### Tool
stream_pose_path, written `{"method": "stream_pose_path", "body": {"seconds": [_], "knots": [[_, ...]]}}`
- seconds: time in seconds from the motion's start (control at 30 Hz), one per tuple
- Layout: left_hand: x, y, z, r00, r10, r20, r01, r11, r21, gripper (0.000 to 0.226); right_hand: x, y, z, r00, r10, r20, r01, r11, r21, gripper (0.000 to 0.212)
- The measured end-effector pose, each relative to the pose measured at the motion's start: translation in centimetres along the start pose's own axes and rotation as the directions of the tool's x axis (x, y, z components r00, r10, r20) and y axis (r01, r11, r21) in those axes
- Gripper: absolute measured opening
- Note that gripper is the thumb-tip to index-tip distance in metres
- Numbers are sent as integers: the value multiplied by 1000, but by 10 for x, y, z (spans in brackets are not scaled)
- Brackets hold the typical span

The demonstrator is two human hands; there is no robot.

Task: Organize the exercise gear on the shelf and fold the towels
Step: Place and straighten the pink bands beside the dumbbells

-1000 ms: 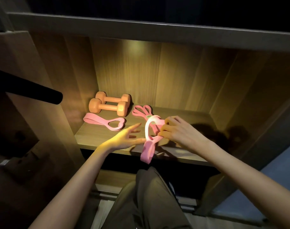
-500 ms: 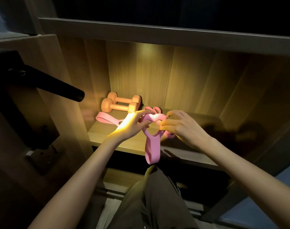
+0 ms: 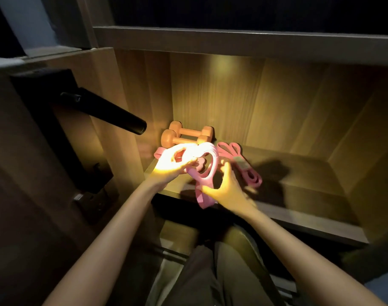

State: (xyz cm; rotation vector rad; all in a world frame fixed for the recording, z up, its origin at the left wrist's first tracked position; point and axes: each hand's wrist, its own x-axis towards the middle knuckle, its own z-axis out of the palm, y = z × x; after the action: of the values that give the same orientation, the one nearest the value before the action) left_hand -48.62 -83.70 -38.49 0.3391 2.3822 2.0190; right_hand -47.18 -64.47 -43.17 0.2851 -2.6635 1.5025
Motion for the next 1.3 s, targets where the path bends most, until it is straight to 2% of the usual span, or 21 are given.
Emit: {"method": "stream_pose_path", "body": {"seconds": [0.1, 0.2, 0.27, 0.33, 0.4, 0.47, 0.6, 0.7, 0.87, 0.93, 1.03, 1.1, 1.17, 1.3], "knots": [[-2, -8, -10, 1000, -7, -6, 7, 996, -85, 45, 5, -3, 17, 997, 73, -12, -70, 987, 142, 86], [-1, -9, -15, 999, 45, -21, -47, 988, -148, 44, 9, -4, 25, 999, 30, 13, -32, 982, 189, 71], [0, -15, -16, 995, 17, -97, -36, 979, -199, 40, 9, -3, 24, 999, -47, -4, 47, 993, 112, 63], [3, -23, -16, 983, -84, -165, 38, 965, -260, 36, 11, 0, 20, 992, -126, 6, 126, 992, -12, 60], [7, -34, -17, 960, -179, -215, 111, 949, -294, 31, 17, 5, 16, 981, -190, 50, 195, 967, -162, 62], [11, -48, -18, 933, -241, -267, 154, 938, -310, 29, 25, 10, 11, 974, -195, 114, 218, 942, -255, 63], [17, -76, -15, 903, -227, -364, 166, 968, -189, 32, 42, 21, 7, 959, -138, 248, 213, 927, -308, 57], [28, -88, -11, 862, -214, -459, 175, 976, -128, 25, 56, 28, 11, 953, -109, 283, 204, 920, -334, 52], [42, -100, -13, 785, -15, -619, 187, 959, 215, 22, 83, 36, 31, 943, -85, 322, 196, 924, -329, 55], [45, -105, -17, 788, 51, -613, 235, 896, 376, 23, 91, 38, 41, 940, -81, 331, 197, 921, -336, 58], [50, -111, -23, 861, 87, -501, 312, 687, 656, 27, 98, 41, 55, 941, -108, 321, 218, 918, -331, 60], [55, -112, -26, 888, 95, -450, 323, 568, 757, 32, 102, 42, 63, 946, -114, 304, 214, 922, -321, 58], [60, -113, -28, 882, 55, -469, 378, 513, 771, 33, 105, 42, 69, 950, -110, 291, 205, 926, -318, 55], [68, -116, -30, 839, -100, -535, 501, 528, 686, 28, 108, 42, 74, 958, -102, 269, 199, 911, -361, 50]]}}
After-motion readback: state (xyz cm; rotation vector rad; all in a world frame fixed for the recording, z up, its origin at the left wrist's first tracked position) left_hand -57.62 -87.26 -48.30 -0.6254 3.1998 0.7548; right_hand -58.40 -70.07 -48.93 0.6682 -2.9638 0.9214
